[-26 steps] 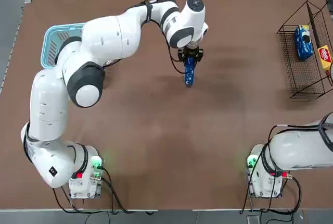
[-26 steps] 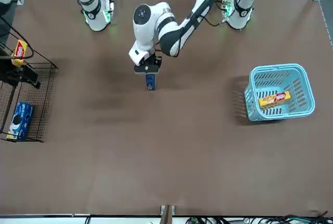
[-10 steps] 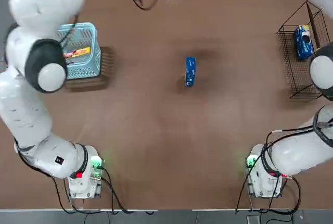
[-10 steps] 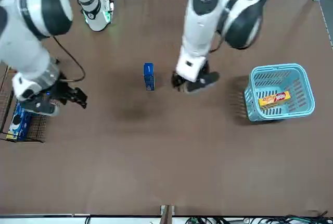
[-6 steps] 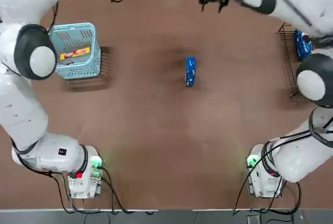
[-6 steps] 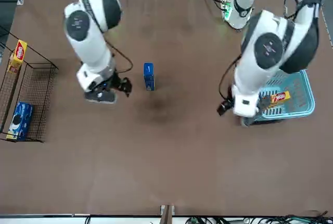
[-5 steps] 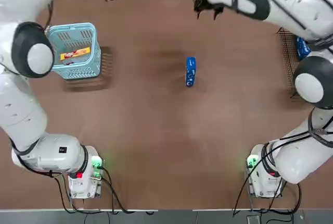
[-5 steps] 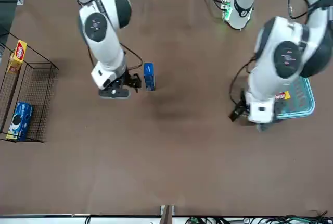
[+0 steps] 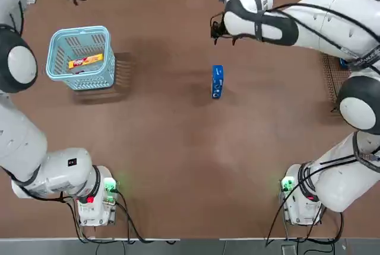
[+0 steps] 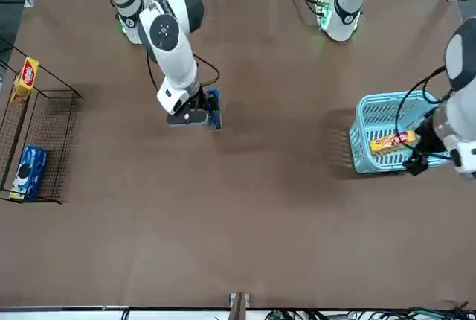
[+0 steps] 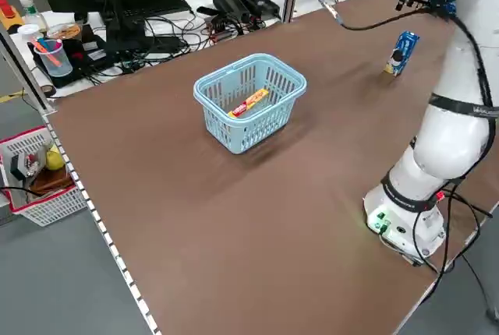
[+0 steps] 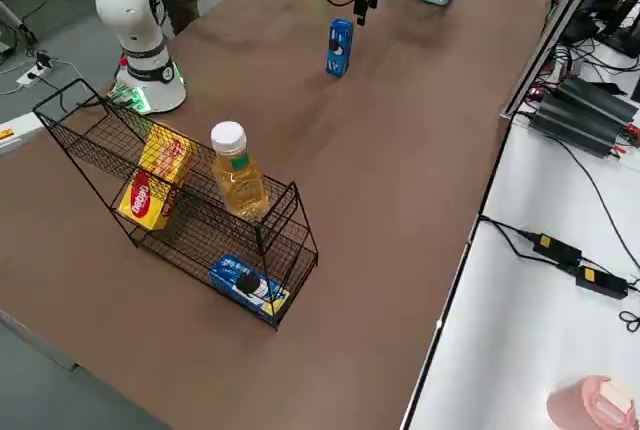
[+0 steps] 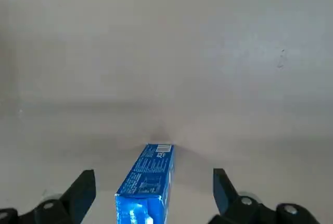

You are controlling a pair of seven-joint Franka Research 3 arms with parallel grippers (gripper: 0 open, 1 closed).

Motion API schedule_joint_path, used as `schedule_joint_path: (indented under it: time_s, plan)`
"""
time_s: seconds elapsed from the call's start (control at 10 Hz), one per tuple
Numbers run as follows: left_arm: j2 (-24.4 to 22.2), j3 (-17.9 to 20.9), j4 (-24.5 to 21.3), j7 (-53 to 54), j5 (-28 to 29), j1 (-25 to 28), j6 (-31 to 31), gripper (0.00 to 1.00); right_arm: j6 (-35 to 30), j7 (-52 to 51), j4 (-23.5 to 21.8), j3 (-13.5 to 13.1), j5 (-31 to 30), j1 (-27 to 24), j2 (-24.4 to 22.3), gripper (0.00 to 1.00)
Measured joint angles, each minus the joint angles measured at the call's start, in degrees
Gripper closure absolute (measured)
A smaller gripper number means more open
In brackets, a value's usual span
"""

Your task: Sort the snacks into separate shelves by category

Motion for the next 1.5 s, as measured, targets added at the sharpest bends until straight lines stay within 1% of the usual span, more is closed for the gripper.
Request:
schedule_joint_path:
  time_s: [0.1, 0.2, 0.3, 0.4, 0.5, 0.7, 0.9, 1.1, 1.3, 1.5]
  plan:
    - [-2.48, 7.04, -5.91, -0.15, -3.44, -3.28, 5.37, 0.01, 0.96, 0.0, -2.07, 0.0, 0.31, 0.72, -0.96, 0.0]
    - [-4.35, 14.66, -10.66, -0.13, -6.45, -7.43, 8.25, 0.01, 1.35, 0.0, -3.87, 0.0, 0.35, 1.29, -1.96, 0.0]
    - [-5.51, 19.17, -13.95, -0.13, -7.78, -9.54, 9.42, 0.01, 1.35, 0.0, -5.14, 0.01, 0.37, 1.74, -2.83, 0.0]
    - [-5.99, 20.51, -16.41, -0.2, -8.31, -9.67, 10.38, 0.01, 1.33, 0.0, -6.02, 0.0, 0.37, 2.24, -3.38, 0.0]
    - [-5.98, 20.85, -18.7, -1.01, -8.68, -9.71, 11.93, 0.01, 1.34, 0.0, -6.57, 0.0, 0.39, 2.7, -3.54, 0.0]
    - [-5.87, 20.91, -24.18, -3.59, -9.48, -9.79, 17.29, 0.02, 1.35, 0.0, -6.9, 0.0, 0.41, 3.72, -3.53, 0.0]
    - [-5.88, 20.91, -27.33, -6.44, -9.78, -9.91, 21.23, 0.04, 1.32, -0.02, -7.07, 0.0, 0.41, 4.31, -3.53, 0.0]
    - [-6.08, 20.96, -31.02, -6.89, -9.79, -9.93, 25.16, 0.09, 1.32, -0.08, -7.58, 0.0, 0.38, 4.68, -3.52, 0.0]
    - [-6.38, 21.01, -35.44, -7.0, -9.83, -9.94, 30.0, 0.09, 1.32, -0.12, -8.18, -0.01, 0.34, 4.8, -3.34, 0.0]
    - [-5.64, 21.05, -37.16, -7.2, -9.83, -9.94, 34.41, 0.09, 1.39, -0.12, -8.32, -0.01, 0.3, 5.08, -2.79, 0.0]
